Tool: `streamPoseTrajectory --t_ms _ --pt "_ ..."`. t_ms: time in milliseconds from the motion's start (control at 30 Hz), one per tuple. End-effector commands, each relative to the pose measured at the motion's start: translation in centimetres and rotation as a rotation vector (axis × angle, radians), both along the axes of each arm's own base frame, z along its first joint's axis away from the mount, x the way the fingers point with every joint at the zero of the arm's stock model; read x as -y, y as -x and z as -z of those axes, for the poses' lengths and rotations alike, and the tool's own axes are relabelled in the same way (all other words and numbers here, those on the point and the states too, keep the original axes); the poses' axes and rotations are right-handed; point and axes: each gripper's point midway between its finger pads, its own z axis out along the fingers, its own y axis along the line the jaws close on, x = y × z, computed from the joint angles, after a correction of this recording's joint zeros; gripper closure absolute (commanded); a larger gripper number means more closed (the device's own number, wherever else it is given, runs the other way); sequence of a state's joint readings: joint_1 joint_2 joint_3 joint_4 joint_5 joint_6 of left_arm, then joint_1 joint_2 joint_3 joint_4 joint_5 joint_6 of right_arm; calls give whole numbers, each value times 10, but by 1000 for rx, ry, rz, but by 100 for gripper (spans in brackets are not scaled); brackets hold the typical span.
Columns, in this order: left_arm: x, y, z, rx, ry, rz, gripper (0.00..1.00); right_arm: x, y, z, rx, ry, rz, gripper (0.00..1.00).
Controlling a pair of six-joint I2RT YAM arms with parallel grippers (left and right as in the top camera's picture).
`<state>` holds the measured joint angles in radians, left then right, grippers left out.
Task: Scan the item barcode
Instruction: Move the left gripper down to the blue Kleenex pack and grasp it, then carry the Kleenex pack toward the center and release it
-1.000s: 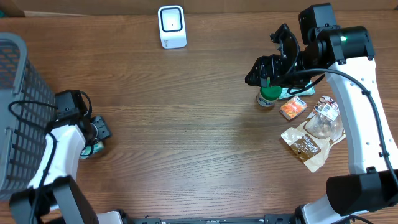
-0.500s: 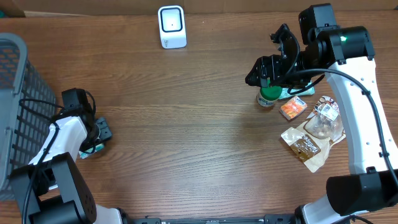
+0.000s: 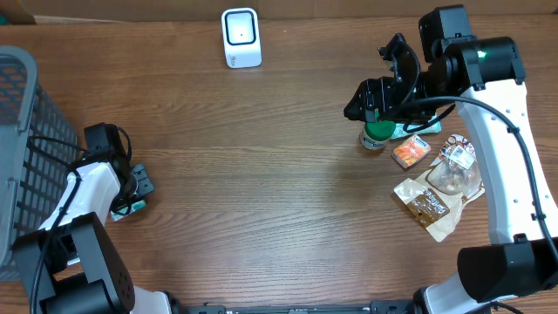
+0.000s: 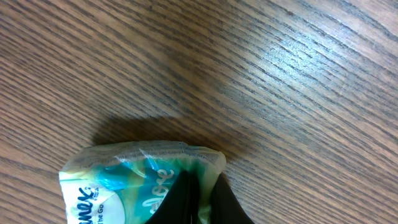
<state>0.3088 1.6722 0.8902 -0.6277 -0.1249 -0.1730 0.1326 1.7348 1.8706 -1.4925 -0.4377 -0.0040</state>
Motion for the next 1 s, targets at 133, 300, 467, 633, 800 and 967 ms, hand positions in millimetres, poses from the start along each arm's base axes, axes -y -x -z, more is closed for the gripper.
streamPoseTrajectory --t_ms 133,300,467,633,800,967 --pt "48 16 38 -83 186 32 96 -1 1 -1 8 4 -8 17" --pt "76 10 38 -89 189 106 96 -1 1 -1 8 3 -8 17" --pt "115 1 37 -61 235 187 96 -1 1 -1 7 4 -8 17" --pt "178 -10 32 -9 340 359 96 -1 1 -1 8 4 -8 17" --pt "236 -16 17 33 398 575 96 -1 1 -1 7 4 -8 17" --pt "295 -14 -7 69 408 936 96 -1 1 -1 7 4 -8 17"
